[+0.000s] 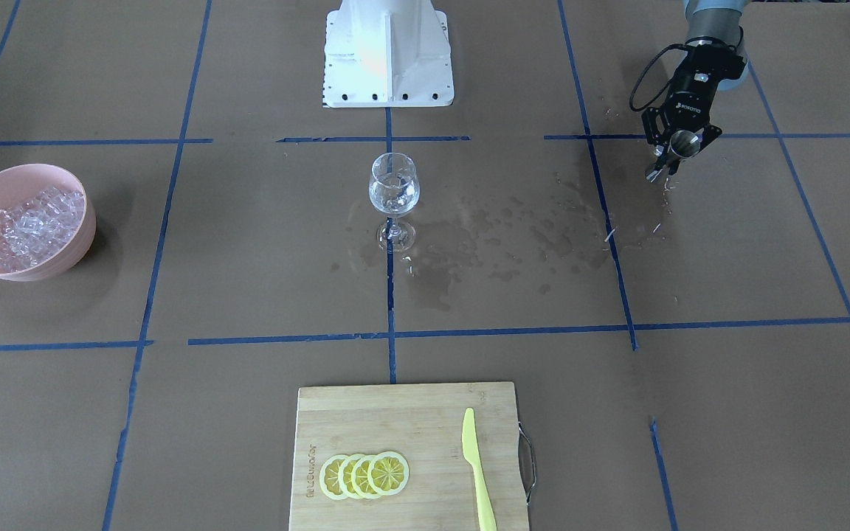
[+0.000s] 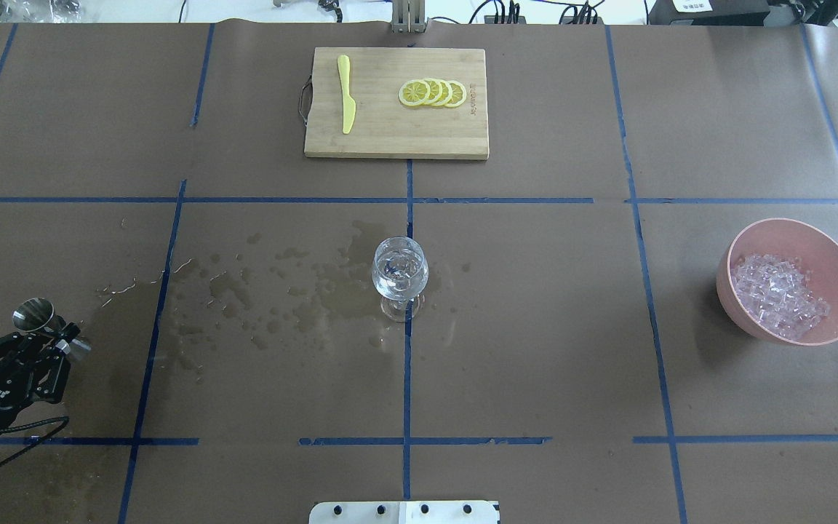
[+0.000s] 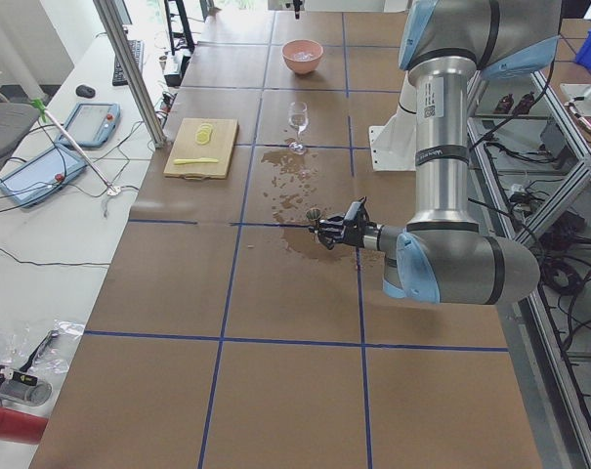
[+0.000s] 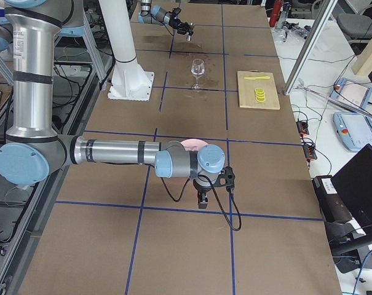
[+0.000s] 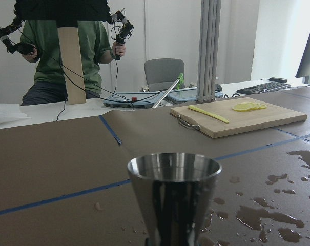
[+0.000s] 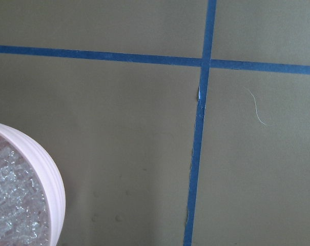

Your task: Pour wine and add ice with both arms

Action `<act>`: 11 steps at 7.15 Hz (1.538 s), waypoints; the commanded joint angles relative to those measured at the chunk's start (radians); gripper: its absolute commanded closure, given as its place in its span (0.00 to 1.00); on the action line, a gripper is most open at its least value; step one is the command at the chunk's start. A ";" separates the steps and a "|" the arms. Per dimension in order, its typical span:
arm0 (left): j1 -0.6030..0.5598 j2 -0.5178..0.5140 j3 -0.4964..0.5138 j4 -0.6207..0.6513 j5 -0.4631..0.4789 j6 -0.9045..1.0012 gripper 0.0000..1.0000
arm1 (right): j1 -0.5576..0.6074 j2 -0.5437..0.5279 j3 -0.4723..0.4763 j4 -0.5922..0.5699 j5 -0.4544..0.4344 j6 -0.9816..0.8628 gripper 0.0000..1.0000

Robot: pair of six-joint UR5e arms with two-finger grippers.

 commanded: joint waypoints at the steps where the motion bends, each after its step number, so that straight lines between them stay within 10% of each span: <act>1: 0.023 0.000 0.038 -0.002 0.007 -0.008 1.00 | -0.001 0.000 0.001 0.002 0.000 0.000 0.00; 5: 0.036 -0.046 0.059 -0.006 0.004 -0.014 1.00 | -0.001 0.001 0.001 0.002 0.002 0.002 0.00; 11: 0.047 -0.047 0.082 -0.008 -0.001 -0.014 0.63 | -0.001 0.000 0.005 0.002 0.020 0.000 0.00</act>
